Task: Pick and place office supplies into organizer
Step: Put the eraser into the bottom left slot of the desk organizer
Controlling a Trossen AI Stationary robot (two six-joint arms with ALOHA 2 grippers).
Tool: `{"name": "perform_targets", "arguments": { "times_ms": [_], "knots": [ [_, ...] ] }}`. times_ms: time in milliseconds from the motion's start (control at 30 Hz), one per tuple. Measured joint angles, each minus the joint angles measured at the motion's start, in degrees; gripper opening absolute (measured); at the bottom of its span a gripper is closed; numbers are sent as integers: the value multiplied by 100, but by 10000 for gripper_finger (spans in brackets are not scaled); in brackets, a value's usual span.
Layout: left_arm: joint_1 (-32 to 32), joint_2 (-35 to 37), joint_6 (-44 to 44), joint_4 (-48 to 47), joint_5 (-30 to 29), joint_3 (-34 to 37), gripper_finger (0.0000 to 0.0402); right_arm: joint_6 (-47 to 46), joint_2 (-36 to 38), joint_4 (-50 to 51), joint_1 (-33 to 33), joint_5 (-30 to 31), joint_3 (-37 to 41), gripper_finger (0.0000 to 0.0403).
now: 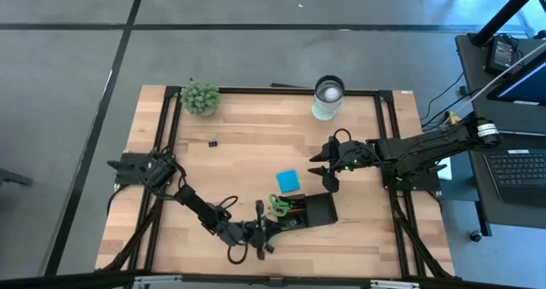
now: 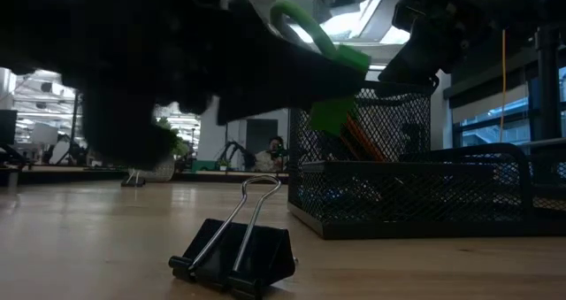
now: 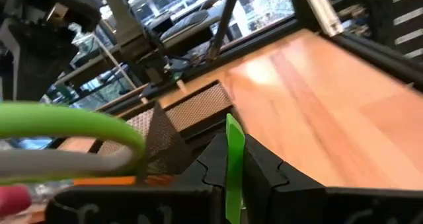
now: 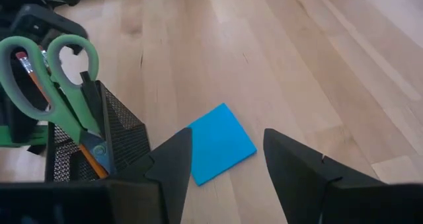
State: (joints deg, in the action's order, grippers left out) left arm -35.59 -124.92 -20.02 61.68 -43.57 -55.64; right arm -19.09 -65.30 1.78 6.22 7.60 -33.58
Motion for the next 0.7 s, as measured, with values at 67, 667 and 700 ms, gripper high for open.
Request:
{"name": "perform_targets", "arguments": {
  "times_ms": [67,667,700],
  "knots": [
    [66,0,26,-21,11,0,17,-12,0,-2,0,0,0,189],
    [394,-228,369,-218,568,-13,20,-13,0,-12,0,0,0,189],
    [397,-250,403,-324,615,-8,23,-15,0,-13,0,0,-1,189]
  ]
}}
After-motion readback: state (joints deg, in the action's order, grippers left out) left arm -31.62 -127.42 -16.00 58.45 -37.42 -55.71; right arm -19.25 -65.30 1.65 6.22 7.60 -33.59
